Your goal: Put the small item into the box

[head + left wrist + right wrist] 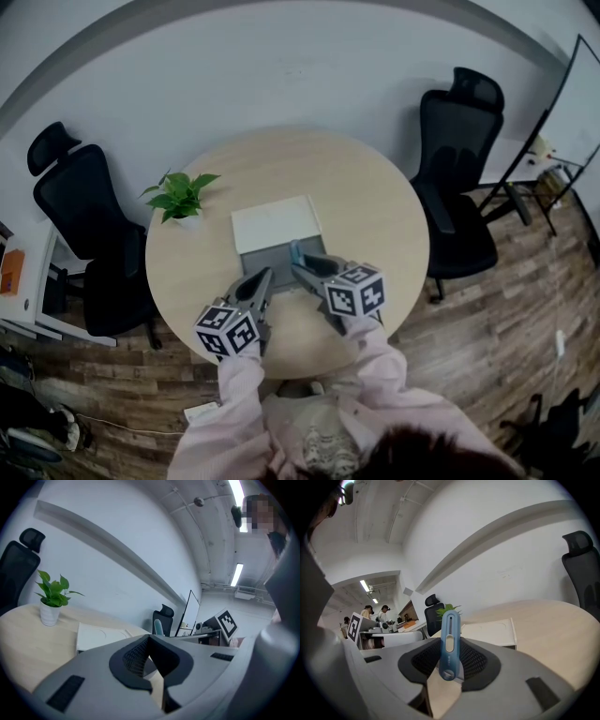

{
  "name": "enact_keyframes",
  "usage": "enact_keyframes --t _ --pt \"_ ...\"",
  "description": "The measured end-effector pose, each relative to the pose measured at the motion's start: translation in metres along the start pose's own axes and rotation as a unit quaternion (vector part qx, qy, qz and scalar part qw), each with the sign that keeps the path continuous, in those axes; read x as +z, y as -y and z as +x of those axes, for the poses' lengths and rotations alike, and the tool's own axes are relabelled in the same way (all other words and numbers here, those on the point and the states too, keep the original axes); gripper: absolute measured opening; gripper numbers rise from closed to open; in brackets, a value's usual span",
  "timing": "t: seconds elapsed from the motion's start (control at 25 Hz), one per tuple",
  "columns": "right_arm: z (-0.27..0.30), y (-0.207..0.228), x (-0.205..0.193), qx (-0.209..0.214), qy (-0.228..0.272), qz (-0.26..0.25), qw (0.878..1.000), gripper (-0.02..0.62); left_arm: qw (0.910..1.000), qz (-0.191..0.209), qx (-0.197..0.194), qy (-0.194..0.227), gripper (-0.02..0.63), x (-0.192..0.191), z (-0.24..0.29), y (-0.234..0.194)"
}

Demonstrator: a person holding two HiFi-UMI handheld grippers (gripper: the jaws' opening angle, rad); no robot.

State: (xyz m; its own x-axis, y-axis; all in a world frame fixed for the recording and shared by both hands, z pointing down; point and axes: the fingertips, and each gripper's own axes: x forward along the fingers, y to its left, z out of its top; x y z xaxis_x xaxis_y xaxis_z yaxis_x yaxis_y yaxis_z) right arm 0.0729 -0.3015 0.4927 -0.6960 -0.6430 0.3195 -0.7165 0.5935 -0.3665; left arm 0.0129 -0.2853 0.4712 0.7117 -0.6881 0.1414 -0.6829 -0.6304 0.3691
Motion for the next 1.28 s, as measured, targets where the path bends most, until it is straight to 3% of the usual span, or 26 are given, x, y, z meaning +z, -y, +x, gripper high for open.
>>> enact_keyframes --t 0.44,1.28 --pt "0.018 0.02 -0.003 -0.011 -0.026 0.009 1.0 0.127 0.9996 -0.022 0.0 -0.018 0.009 -0.009 0.012 -0.019" --pt "0.069 0.03 -0.027 -0.008 -0.136 -0.031 0.99 0.127 0.9934 -0.089 -0.014 -0.071 0.009 -0.037 0.022 -0.063"
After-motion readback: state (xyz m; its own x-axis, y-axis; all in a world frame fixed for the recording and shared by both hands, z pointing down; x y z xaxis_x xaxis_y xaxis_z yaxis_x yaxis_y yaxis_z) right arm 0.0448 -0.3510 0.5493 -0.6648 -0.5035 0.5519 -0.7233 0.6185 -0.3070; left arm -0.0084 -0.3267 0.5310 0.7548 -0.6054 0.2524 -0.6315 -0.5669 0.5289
